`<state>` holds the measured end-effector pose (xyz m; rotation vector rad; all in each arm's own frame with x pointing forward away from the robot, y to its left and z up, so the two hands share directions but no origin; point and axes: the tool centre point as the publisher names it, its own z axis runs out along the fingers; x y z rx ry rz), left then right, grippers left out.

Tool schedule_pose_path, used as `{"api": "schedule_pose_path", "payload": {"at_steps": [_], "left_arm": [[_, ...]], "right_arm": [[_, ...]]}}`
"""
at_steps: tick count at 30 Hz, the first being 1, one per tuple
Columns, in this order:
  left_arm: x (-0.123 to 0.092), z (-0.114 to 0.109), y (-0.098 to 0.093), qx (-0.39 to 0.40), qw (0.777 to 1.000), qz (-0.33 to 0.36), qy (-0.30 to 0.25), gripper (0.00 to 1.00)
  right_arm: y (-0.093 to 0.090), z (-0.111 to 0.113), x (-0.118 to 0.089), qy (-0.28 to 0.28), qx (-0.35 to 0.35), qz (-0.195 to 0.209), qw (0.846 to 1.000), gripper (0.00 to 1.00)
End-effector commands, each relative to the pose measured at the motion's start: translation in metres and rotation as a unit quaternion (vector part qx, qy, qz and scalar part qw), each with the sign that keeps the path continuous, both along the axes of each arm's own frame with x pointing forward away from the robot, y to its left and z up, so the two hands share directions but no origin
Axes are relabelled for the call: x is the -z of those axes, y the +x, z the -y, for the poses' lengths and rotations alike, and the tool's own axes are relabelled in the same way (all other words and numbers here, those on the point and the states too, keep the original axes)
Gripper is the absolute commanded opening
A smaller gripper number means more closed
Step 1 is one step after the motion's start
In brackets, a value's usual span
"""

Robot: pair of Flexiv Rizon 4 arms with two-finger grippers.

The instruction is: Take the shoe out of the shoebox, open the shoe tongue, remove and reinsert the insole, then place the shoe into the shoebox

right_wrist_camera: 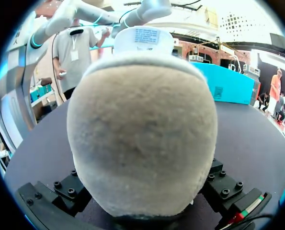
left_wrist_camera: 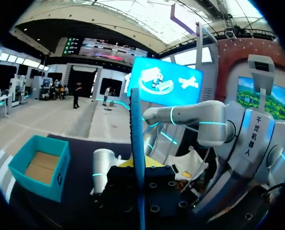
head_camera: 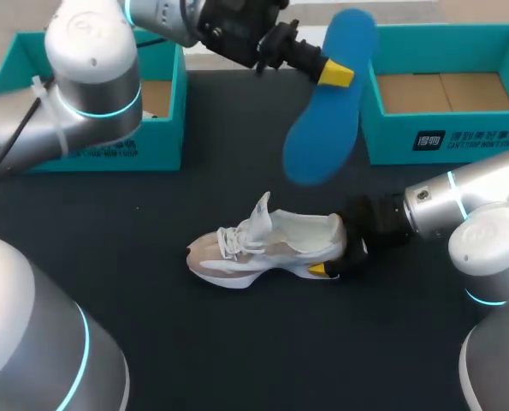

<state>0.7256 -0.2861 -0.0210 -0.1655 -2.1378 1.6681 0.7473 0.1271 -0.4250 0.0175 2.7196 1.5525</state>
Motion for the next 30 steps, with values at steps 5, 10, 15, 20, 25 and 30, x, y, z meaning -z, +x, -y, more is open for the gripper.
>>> {"api": "schedule_pose_path", "payload": {"at_steps": [5, 10, 15, 20, 25, 30], "left_arm": [[-0.016, -0.022, -0.032, -0.137, 0.958, -0.253, 0.005, 0.00], [-0.030, -0.031, -0.042, -0.126, 0.950, -0.286, -0.006, 0.00], [-0.030, -0.031, -0.042, -0.126, 0.950, -0.286, -0.006, 0.00], [-0.030, -0.031, -0.042, -0.126, 0.950, -0.286, -0.006, 0.00], [-0.040, -0.024, -0.056, -0.111, 0.958, -0.263, 0.035, 0.00], [-0.052, -0.023, -0.059, -0.106, 0.957, -0.262, 0.062, 0.00]], "right_arm": [[-0.001, -0.001, 0.003, -0.002, 0.001, 0.000, 1.000, 0.00], [-0.001, -0.001, 0.003, -0.002, 0.001, 0.000, 1.000, 0.00], [-0.001, -0.001, 0.003, -0.002, 0.001, 0.000, 1.000, 0.00], [-0.001, -0.001, 0.003, -0.002, 0.001, 0.000, 1.000, 0.00], [-0.001, -0.001, 0.003, -0.002, 0.001, 0.000, 1.000, 0.00], [-0.001, -0.001, 0.003, -0.002, 0.001, 0.000, 1.000, 0.00]]}}
